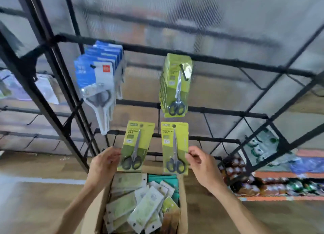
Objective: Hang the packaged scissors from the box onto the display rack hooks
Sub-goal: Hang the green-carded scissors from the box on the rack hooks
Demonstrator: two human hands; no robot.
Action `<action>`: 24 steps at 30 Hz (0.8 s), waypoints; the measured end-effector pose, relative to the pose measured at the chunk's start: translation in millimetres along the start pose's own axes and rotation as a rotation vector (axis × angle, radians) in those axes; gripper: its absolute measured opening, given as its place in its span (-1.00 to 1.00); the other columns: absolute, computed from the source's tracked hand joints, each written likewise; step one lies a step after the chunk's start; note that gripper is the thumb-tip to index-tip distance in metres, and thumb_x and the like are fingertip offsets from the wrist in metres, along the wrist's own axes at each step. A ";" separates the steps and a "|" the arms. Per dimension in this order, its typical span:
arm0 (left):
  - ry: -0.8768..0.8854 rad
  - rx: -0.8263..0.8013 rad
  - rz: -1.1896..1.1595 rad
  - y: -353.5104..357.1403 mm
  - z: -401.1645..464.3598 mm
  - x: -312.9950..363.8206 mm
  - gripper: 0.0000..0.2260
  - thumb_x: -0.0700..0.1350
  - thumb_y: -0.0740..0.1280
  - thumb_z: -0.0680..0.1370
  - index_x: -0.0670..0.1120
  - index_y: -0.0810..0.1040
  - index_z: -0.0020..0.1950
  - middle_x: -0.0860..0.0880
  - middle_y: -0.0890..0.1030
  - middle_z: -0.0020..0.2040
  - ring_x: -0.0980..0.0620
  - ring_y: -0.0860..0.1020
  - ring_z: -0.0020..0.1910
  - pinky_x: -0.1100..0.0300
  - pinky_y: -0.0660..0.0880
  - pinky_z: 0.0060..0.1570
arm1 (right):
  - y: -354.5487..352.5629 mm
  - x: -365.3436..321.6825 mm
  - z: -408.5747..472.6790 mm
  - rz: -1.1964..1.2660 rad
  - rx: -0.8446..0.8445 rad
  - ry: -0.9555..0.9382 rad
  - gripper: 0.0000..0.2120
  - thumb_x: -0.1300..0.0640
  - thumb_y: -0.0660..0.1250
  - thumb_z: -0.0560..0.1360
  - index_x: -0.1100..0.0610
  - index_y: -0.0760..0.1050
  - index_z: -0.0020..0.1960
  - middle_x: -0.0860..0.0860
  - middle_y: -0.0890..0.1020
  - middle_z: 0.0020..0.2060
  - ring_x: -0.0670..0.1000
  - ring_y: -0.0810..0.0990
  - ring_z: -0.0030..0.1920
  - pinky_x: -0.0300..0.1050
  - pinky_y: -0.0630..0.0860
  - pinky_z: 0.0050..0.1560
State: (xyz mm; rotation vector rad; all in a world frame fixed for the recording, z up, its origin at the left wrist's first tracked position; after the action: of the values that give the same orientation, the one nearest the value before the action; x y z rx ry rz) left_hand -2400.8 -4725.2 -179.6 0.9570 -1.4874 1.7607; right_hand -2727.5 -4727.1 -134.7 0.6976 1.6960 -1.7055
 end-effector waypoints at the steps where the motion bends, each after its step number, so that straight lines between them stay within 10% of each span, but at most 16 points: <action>1: 0.037 0.005 -0.005 -2.8 5.1 10.8 -0.67 -0.36 0.39 0.52 0.11 0.55 -0.14 0.34 0.62 -0.23 0.34 0.61 -0.23 0.55 0.39 -0.30 | -9.5 -8.4 3.2 0.012 0.024 -0.022 -0.97 0.08 0.33 0.61 -0.03 0.54 0.03 -0.17 0.65 -0.16 -0.20 0.64 -0.13 -0.26 0.61 -0.13; 7: 0.185 0.066 -0.014 -24.1 32.4 60.2 -0.66 -0.33 0.38 0.54 0.16 0.57 -0.13 0.25 0.65 -0.19 0.17 0.63 -0.20 0.44 0.45 -0.32 | -60.0 -55.5 33.6 0.045 0.114 -0.188 -0.86 0.08 0.34 0.60 -0.15 0.47 -0.06 -0.19 0.64 -0.18 -0.23 0.63 -0.12 -0.45 0.49 -0.14; 24: 0.328 0.258 0.095 -40.8 47.4 141.5 -0.84 -0.37 0.40 0.51 -0.12 0.60 -0.06 0.28 0.62 -0.13 0.27 0.63 -0.20 0.47 0.47 -0.30 | -67.8 -77.8 147.7 0.151 0.078 -0.049 -0.96 0.15 0.31 0.61 0.03 0.50 0.00 -0.02 0.64 -0.08 0.04 0.67 -0.16 0.08 0.66 -0.05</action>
State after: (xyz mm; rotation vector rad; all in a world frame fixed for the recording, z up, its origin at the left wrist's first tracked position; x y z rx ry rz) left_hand -2436.3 -4763.5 -33.9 0.6828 -1.1338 2.0989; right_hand -2717.4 -4871.0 -26.7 0.7926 1.5108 -1.6764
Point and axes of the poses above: each hand's wrist, its own z-axis towards the middle knuckle, its own y-axis out of the palm, x = y × z, the point moved 2 cm from there along z, towards the middle knuckle
